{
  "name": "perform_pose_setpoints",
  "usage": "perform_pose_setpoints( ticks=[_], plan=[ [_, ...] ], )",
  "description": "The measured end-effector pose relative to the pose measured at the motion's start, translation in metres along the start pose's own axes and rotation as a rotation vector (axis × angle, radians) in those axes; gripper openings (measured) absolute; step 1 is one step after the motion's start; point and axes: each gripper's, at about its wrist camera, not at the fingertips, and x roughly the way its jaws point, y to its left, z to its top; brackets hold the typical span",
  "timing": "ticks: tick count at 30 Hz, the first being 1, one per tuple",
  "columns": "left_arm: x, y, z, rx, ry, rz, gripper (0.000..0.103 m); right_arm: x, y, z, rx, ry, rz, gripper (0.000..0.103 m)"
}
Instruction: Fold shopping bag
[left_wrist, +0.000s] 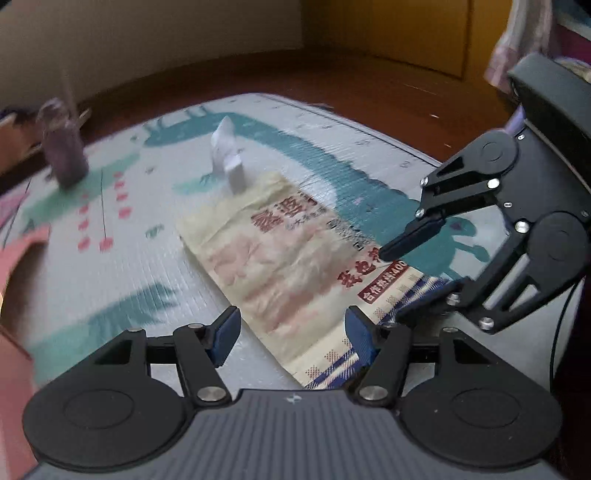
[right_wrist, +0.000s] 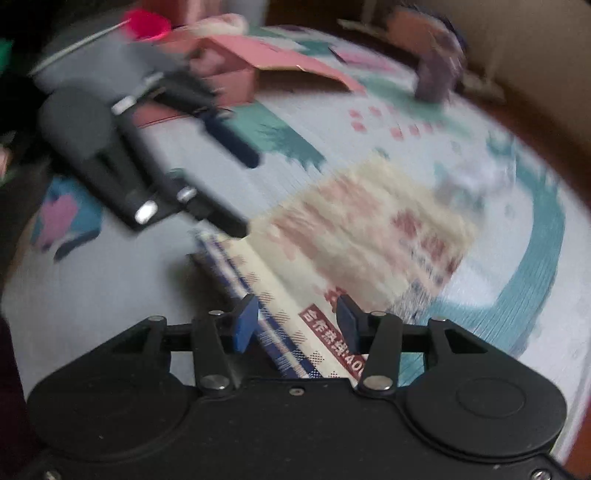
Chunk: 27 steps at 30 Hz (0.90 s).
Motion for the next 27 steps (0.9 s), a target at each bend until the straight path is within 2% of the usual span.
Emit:
perform_pose_setpoints(
  ticks=[3,4,6,7,8,9,10,11,15,17,20,22,27],
  plan=[
    [-0.005,-0.022,0.002,0.204,0.014,-0.002,0.062,-0.005,0.027,-0.004,-0.213,-0.009,-0.059,0.046],
    [-0.008,-0.032,-0.002,0.271,0.021,-0.013,0.062,-0.003,0.033,-0.005,-0.268,0.014,-0.080,0.037],
    [-0.009,-0.054,-0.013,0.415,0.040,-0.012,0.061,0.004,0.044,-0.011,-0.385,0.065,-0.132,0.034],
    [-0.007,-0.065,-0.019,0.495,0.052,0.003,0.059,0.007,0.045,-0.013,-0.410,0.075,-0.145,0.034],
    [-0.006,-0.080,-0.030,0.613,0.056,0.027,0.052,0.010,0.045,-0.014,-0.426,0.081,-0.151,0.034],
    [-0.004,-0.086,-0.037,0.657,0.052,0.034,0.048,0.011,0.045,-0.015,-0.435,0.082,-0.148,0.034],
    [-0.004,-0.087,-0.039,0.665,0.051,0.036,0.041,0.011,0.046,-0.016,-0.449,0.082,-0.139,0.034],
    [0.001,-0.090,-0.046,0.675,0.046,0.069,0.040,0.011,0.047,-0.016,-0.468,0.083,-0.132,0.034],
    [0.015,-0.094,-0.060,0.713,0.029,0.073,0.038,0.009,0.057,-0.023,-0.556,0.077,-0.107,0.034],
    [0.017,-0.093,-0.060,0.722,0.011,0.076,0.038,0.006,0.060,-0.025,-0.569,0.064,-0.107,0.037],
    [0.021,-0.091,-0.058,0.730,-0.015,0.080,0.037,0.009,0.055,-0.025,-0.562,0.043,-0.081,0.034],
    [0.025,-0.088,-0.056,0.730,-0.028,0.081,0.034,0.010,0.052,-0.024,-0.546,0.035,-0.061,0.020],
    [0.033,-0.076,-0.053,0.719,-0.057,0.053,0.034,0.015,0.043,-0.023,-0.457,0.018,-0.012,0.008]
  ],
)
